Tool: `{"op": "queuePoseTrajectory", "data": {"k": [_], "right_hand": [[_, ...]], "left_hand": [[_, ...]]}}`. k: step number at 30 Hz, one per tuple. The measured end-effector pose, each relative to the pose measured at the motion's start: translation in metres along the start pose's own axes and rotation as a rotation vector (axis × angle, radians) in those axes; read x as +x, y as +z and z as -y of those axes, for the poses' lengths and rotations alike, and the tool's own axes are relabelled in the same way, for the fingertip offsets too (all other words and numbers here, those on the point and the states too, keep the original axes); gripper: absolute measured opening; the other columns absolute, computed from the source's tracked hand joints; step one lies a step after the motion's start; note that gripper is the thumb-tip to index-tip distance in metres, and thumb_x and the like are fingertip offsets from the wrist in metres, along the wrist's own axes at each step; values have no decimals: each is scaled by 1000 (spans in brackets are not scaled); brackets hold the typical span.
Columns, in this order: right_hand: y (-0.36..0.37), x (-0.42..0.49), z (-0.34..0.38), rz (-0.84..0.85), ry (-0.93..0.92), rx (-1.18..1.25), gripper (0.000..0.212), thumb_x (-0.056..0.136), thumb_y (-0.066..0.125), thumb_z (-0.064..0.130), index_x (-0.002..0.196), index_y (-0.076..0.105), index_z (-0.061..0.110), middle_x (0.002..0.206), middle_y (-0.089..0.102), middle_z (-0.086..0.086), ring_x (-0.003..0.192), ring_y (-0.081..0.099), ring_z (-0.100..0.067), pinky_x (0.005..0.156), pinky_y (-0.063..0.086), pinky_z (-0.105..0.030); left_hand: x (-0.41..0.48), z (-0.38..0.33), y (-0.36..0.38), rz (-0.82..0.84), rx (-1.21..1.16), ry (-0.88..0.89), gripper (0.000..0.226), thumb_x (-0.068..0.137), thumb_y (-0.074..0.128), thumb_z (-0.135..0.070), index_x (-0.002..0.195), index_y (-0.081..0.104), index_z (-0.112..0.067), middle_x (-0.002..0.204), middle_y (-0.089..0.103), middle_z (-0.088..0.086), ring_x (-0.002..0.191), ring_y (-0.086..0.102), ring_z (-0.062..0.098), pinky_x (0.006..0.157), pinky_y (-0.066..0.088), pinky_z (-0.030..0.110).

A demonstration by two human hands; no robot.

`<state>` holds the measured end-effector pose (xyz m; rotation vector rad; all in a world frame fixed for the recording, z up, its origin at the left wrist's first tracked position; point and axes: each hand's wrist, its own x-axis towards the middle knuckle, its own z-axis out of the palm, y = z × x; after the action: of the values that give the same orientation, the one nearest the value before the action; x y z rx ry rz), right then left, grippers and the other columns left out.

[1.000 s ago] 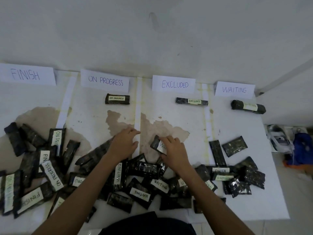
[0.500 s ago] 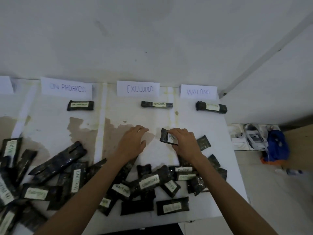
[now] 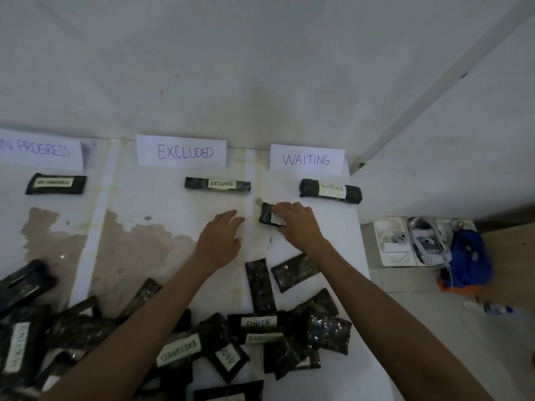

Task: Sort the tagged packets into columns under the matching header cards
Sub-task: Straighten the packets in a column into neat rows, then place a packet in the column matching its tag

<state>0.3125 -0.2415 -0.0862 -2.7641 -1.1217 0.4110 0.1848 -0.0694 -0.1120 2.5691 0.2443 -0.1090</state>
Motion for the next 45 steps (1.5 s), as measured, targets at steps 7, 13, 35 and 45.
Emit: {"op": "queuePoseTrajectory", "data": {"k": [7,13,35,45], "right_hand": [[14,49,-15,-96,-90,159,43,68,75,-5,109,66,5,122,62,-18,103,58,-40,84,46,-49],[12,70,-22,-193,-81,207,46,61,71,-18,104,67,1,116,64,-20,100,60,-41,82,48,-49],[-6,-27,36,166,-112,350,32,86,56,7,118,56,8,112,57,-13,105,51,-26,88,41,-35],[55,-97,97,218,150,-13,61,85,65,31,131,35,5,124,42,-20,97,55,-33,74,50,-35]], "left_hand": [[29,14,7,-34,95,-62,56,76,65,-10,129,50,-3,142,39,21,126,40,39,95,41,50],[48,22,3,-73,154,-56,52,72,68,-9,122,55,-2,131,48,25,112,49,44,82,49,51],[-41,-1,-3,-20,121,-81,45,80,52,-26,122,56,-8,128,52,18,108,53,39,79,52,47],[-93,-11,21,60,16,-131,49,77,66,-13,124,55,-6,135,48,20,122,47,37,98,42,44]]}}
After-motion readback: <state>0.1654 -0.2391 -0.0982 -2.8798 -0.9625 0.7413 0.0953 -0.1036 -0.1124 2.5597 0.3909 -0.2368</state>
